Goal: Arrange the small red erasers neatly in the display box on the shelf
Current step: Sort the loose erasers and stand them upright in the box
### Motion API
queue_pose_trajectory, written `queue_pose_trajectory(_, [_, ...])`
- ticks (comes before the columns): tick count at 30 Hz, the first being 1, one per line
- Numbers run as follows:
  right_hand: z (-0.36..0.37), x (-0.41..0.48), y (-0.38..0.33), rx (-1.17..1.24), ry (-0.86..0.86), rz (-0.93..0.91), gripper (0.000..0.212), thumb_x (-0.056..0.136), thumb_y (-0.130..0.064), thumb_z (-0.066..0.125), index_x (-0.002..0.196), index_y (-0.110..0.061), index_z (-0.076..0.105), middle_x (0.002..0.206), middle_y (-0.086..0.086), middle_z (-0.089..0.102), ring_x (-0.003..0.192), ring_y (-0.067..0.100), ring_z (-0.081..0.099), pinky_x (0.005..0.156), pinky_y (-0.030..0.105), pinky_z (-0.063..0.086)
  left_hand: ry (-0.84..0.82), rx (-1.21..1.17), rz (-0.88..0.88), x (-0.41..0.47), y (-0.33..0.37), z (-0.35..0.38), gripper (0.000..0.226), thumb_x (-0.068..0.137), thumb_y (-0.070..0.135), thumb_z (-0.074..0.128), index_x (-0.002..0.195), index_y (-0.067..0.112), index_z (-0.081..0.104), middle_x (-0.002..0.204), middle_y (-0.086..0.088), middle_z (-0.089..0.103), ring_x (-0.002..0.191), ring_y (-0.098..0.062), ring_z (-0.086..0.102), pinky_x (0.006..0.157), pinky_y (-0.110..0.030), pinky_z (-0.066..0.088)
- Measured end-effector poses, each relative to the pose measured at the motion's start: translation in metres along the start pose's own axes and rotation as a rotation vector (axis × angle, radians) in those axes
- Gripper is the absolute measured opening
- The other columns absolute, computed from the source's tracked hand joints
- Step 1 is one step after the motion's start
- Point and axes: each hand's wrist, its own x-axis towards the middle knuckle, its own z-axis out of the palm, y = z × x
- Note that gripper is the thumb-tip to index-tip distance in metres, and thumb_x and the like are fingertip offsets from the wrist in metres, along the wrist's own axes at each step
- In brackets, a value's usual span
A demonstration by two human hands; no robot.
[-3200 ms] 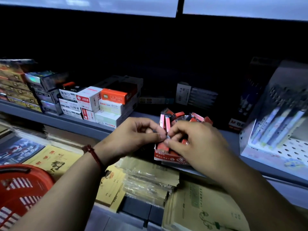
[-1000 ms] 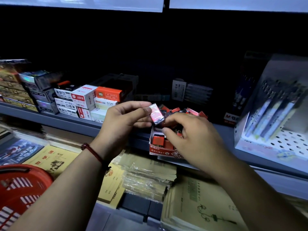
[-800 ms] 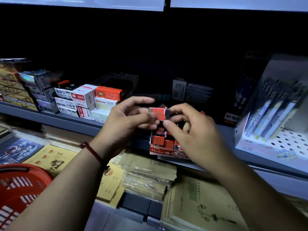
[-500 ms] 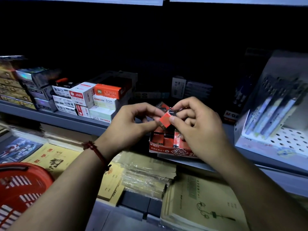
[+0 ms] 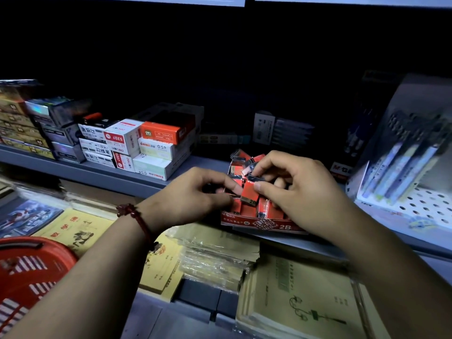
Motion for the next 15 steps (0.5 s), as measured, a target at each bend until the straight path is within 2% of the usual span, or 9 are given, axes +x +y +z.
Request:
queue_pose_trajectory(2, [-0.0011,-0.0006,0.0008,0.009,0.001,0.004,0.014,0.090,-0.022,0.075,0.092,-0.035,0.071,0.065,-0.006,0.063,0.053,0.005,0.047,0.054,0.027,0.046,-0.009,0.009,-0.001,-0.0014,0.0014,0.0005,0.020,0.097,0.002,0.061,0.100,0.014,0.076,0.087,-0.009,0.074,0.069,-0.003,0.065,0.062,-0.014,0.050])
queue_pose_trajectory(4, [-0.0007,-0.0010,0.0012,-0.006,0.000,0.010,0.010,0.089,-0.023,0.076,0.091,-0.033,0.073,0.059,-0.013,0.057,0.052,0.005,0.047,0.052,0.021,0.043,0.000,0.026,0.013,-0.0007,0.0016,0.0014,0.018,0.098,0.005,0.060,0.101,0.013,0.075,0.096,-0.015,0.075,0.075,-0.007,0.067,0.066,-0.017,0.052])
queue_pose_trajectory(6, [-0.0002,-0.0008,0.0013,-0.021,0.000,0.017,0.008,0.089,-0.022,0.076,0.091,-0.031,0.074,0.056,-0.009,0.057,0.052,0.010,0.052,0.055,0.028,0.047,0.012,0.036,0.035,0.0007,0.0009,0.0033,0.013,0.096,0.016,0.062,0.101,0.014,0.074,0.102,-0.021,0.074,0.082,-0.016,0.067,0.077,-0.031,0.057])
queue_pose_trajectory(8, [-0.0004,-0.0002,0.0001,-0.014,-0.006,0.018,0.008,0.089,-0.021,0.076,0.091,-0.028,0.075,0.057,-0.006,0.059,0.058,0.019,0.060,0.059,0.031,0.050,0.028,0.029,0.034,0.0017,0.0001,0.0045,0.020,0.089,0.026,0.060,0.099,0.016,0.074,0.104,-0.023,0.072,0.086,-0.028,0.068,0.088,-0.046,0.057])
queue_pose_trajectory(12, [-0.0026,0.0010,-0.0019,0.017,-0.039,0.038,0.008,0.090,-0.019,0.075,0.090,-0.026,0.072,0.070,-0.007,0.068,0.061,0.019,0.062,0.058,0.024,0.050,0.035,0.030,0.038,0.0011,-0.0009,0.0042,0.015,0.096,0.019,0.060,0.099,0.017,0.075,0.104,-0.020,0.073,0.095,-0.031,0.071,0.094,-0.052,0.054])
queue_pose_trajectory(15, [-0.0017,0.0016,-0.0025,0.030,-0.067,0.050,0.008,0.090,-0.020,0.075,0.088,-0.027,0.071,0.071,-0.010,0.069,0.063,0.024,0.063,0.057,0.033,0.051,0.020,0.030,0.032,-0.0009,0.0001,0.0033,0.022,0.087,0.031,0.062,0.100,0.020,0.075,0.103,-0.021,0.073,0.098,-0.037,0.070,0.094,-0.056,0.055])
